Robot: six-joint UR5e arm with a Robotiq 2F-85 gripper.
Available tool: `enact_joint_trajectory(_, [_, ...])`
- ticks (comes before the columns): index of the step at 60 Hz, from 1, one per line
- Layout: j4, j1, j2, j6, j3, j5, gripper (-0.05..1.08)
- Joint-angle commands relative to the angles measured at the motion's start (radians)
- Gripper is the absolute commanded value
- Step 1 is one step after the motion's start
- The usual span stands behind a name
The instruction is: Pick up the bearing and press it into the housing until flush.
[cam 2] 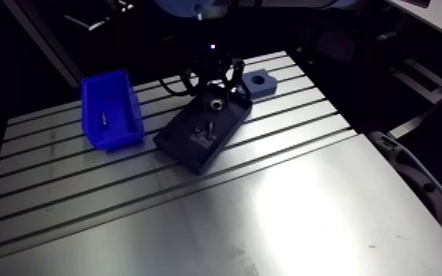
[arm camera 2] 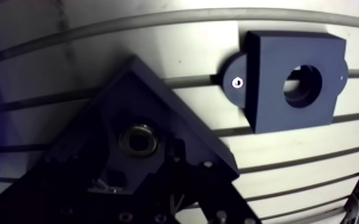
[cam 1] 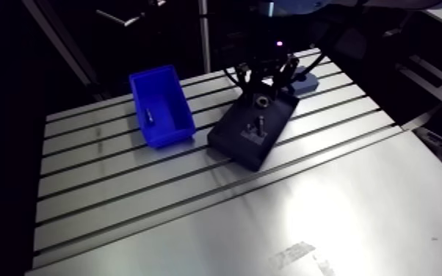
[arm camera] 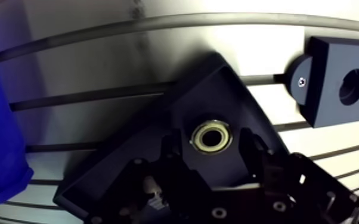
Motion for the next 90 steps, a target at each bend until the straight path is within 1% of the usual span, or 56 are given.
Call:
enact_joint_trajectory(1, [-0.002,0.0,0.007,0.0,-0.001,0.0,0.41])
enact_joint_trajectory(7, [-0.002,0.0,0.007,0.0,-0.002,0.0,0.42])
enact_joint_trajectory(26, [-0.002,0.0,0.007,-0.002,-0.004,-0.002,0.5])
enact_joint_trajectory(35, [-0.002,0.0,0.007,-0.002,-0.004,-0.001,0.51])
enact_joint_trajectory(41, [-0.002,0.0,0.007,-0.002,-0.005,0.0,0.55])
enact_joint_trajectory(68, [0.0,0.0,0.009,-0.002,-0.004,-0.002,0.56])
enact_joint_trajectory(75, [0.0,0.0,0.007,-0.002,-0.004,-0.002,0.59])
enact_joint_trajectory(90, [0.004,0.002,-0.003,-0.002,-0.004,0.001,0.61])
